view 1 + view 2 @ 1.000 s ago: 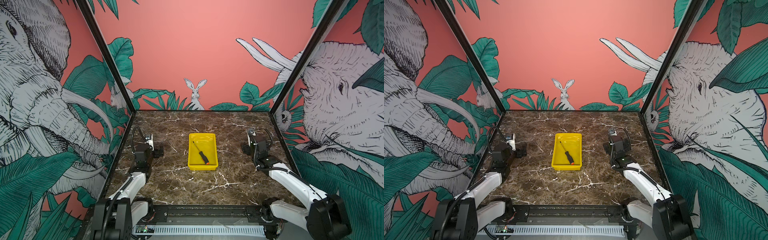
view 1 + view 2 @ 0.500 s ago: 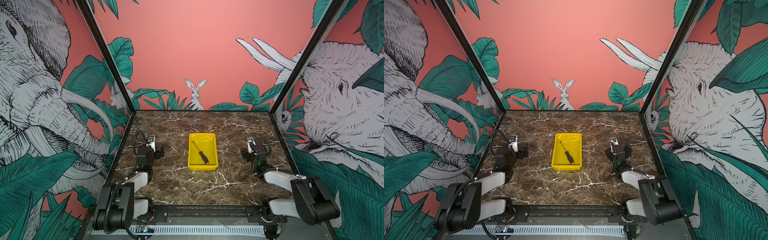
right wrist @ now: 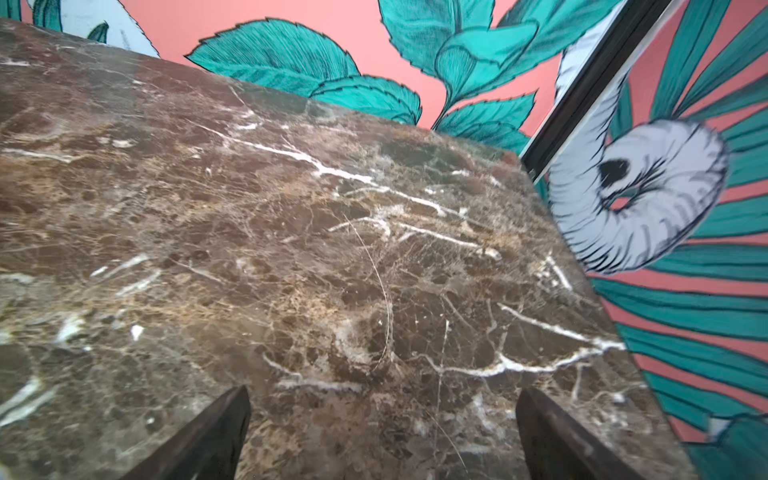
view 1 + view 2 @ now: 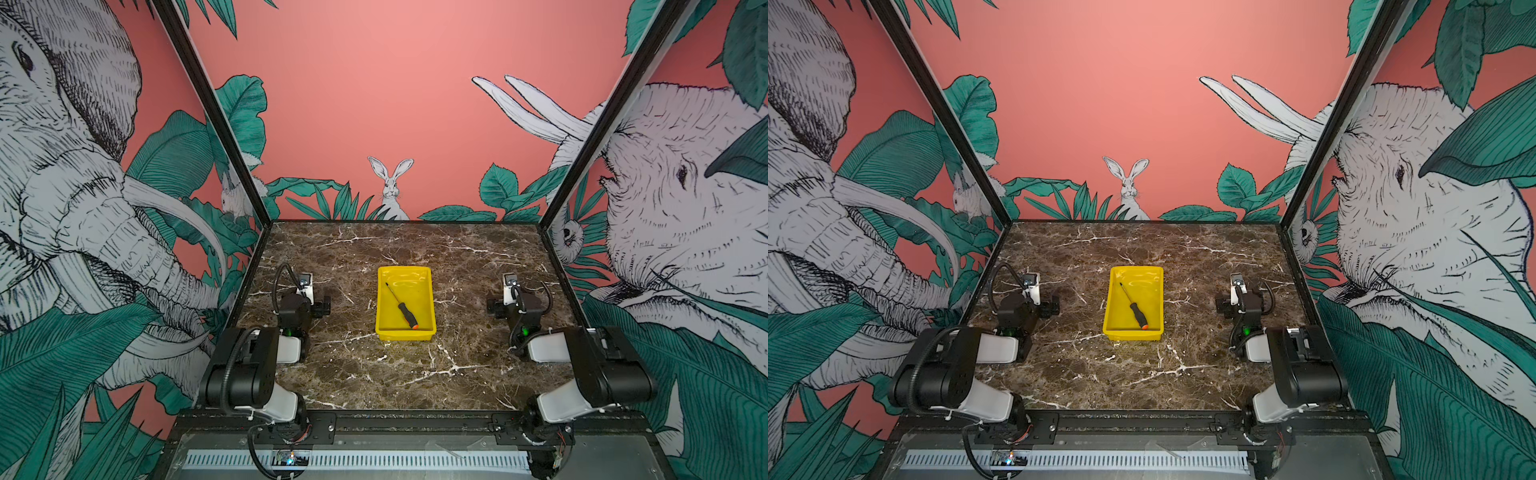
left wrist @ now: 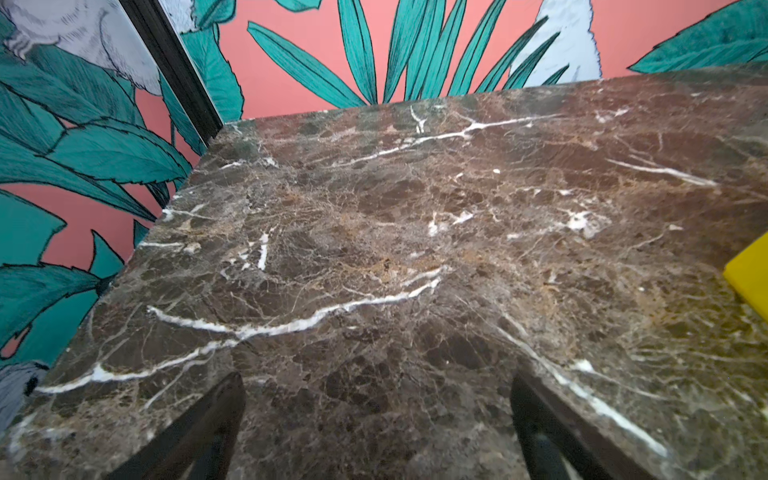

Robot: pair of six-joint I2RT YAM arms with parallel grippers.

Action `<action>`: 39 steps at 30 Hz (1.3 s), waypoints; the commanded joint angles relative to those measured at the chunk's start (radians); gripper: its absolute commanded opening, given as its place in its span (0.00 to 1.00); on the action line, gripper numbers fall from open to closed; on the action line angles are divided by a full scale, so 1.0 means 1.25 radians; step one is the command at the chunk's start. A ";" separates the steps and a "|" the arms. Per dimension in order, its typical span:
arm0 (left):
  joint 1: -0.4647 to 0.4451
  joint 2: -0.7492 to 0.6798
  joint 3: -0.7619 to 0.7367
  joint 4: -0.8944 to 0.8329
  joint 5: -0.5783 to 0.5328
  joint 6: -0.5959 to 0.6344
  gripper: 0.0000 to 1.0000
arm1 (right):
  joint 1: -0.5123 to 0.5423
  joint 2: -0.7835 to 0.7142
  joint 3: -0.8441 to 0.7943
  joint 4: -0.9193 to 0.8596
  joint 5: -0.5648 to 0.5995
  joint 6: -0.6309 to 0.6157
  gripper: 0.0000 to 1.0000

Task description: Put the screwdriver in the bin

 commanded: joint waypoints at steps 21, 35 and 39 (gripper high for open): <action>0.001 0.011 0.099 -0.087 -0.003 0.002 1.00 | -0.066 0.003 0.031 0.019 0.045 0.154 0.99; 0.000 0.011 0.099 -0.086 -0.004 0.004 1.00 | 0.003 0.007 -0.006 0.093 0.045 0.061 0.99; 0.000 0.011 0.099 -0.086 -0.004 0.004 1.00 | 0.002 0.007 0.044 0.002 0.201 0.117 0.99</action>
